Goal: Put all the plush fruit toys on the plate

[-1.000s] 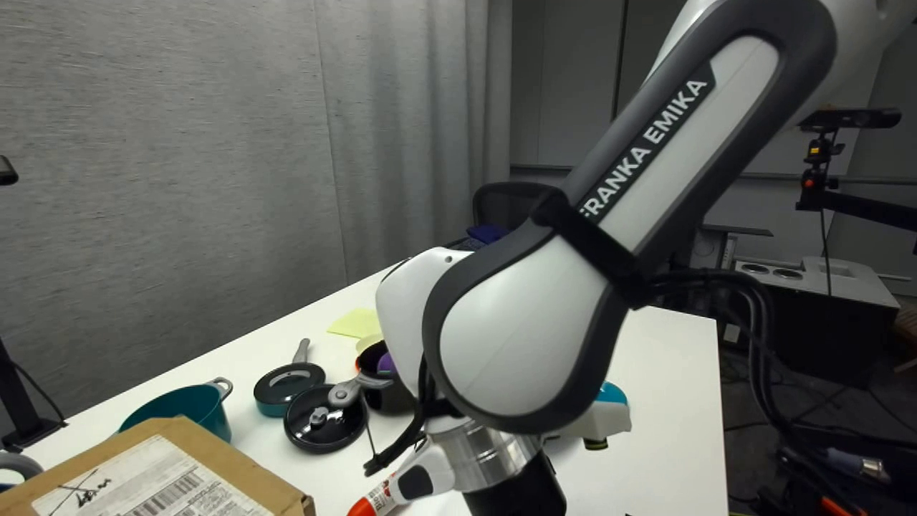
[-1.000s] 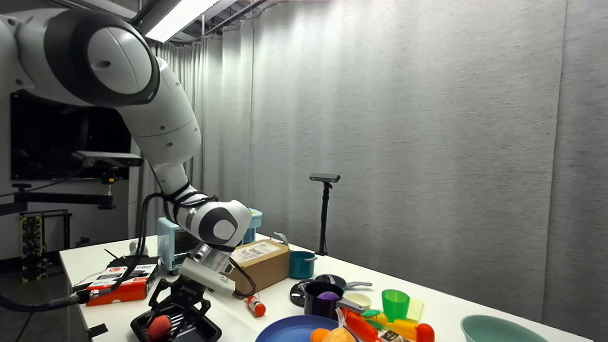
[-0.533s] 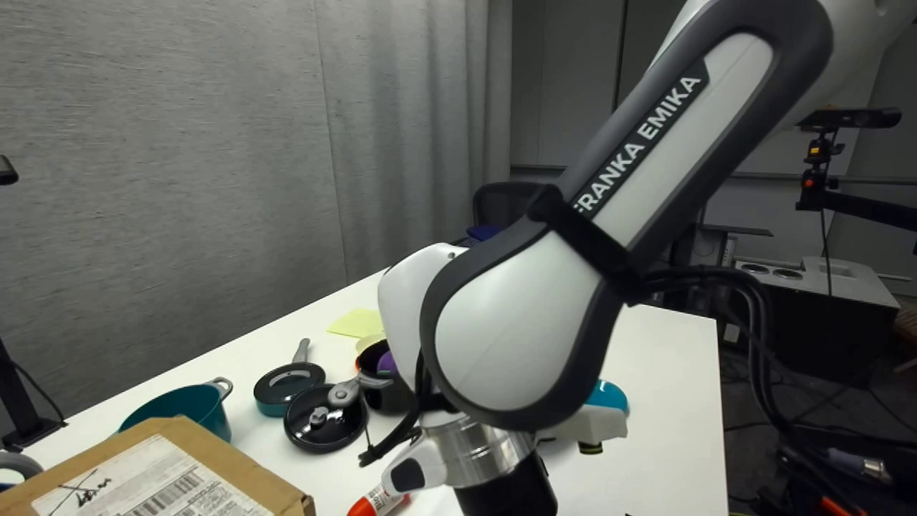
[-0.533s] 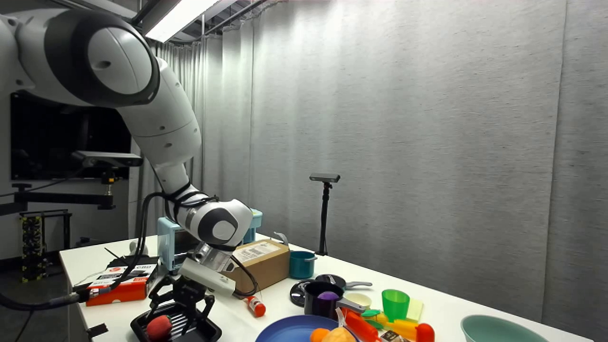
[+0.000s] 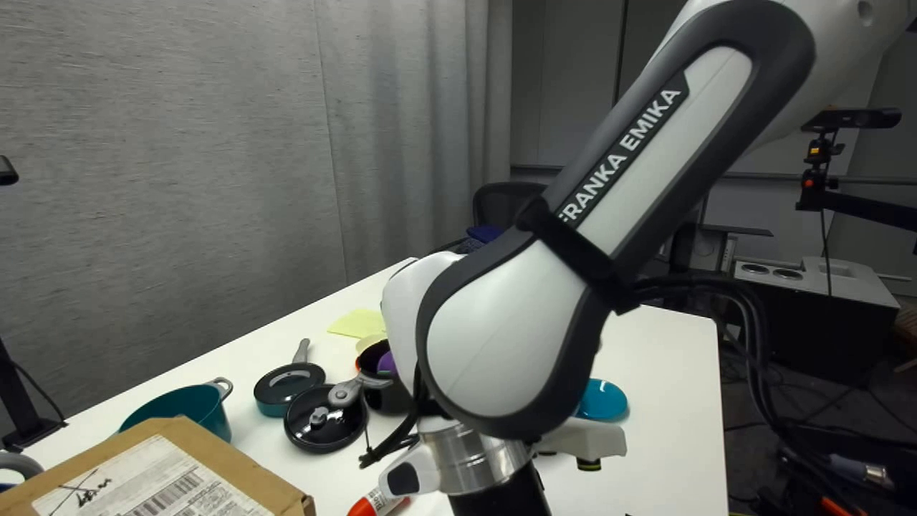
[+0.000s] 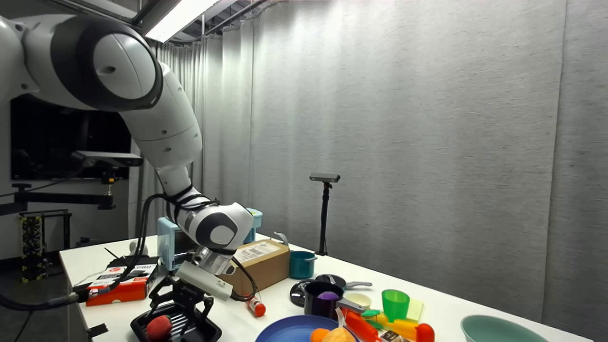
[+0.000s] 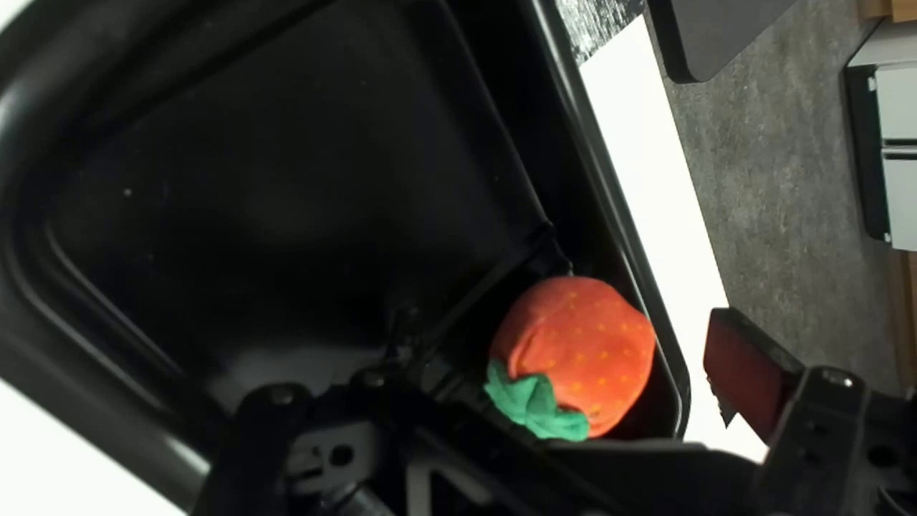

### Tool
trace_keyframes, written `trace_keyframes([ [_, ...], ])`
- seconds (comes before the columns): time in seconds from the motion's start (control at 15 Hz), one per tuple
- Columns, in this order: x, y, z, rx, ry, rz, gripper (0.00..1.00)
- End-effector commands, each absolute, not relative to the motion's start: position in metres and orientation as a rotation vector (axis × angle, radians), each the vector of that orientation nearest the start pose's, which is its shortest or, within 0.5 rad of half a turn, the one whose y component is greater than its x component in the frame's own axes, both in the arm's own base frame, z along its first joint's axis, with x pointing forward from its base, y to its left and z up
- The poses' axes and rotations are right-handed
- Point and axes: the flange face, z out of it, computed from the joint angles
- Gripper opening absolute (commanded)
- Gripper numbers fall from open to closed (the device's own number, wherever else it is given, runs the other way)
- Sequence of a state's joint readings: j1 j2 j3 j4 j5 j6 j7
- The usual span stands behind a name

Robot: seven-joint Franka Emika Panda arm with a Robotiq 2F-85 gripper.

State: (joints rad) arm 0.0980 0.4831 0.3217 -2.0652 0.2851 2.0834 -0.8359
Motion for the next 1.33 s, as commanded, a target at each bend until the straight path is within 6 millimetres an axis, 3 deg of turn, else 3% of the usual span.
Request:
trace_keyframes([
  [0.0,0.486,0.241,0.181,-2.266,-1.283,0.493,1.00],
  [0.13,0.486,0.243,0.180,-2.268,-1.274,0.473,1.00],
  [0.2,0.486,0.244,0.180,-2.267,-1.271,0.468,0.75],
  [0.33,0.487,0.250,0.179,-2.266,-1.261,0.457,0.68],
  [0.47,0.488,0.253,0.178,-2.266,-1.256,0.450,0.49],
  [0.73,0.493,0.249,0.185,-2.290,-1.248,0.414,0.20],
  [0.93,0.509,0.233,0.217,-2.406,-1.249,0.296,0.02],
  [1.13,0.521,0.209,0.261,-2.513,-1.208,0.143,0.02],
  [1.27,0.529,0.182,0.294,-2.602,-1.147,0.033,0.04],
])
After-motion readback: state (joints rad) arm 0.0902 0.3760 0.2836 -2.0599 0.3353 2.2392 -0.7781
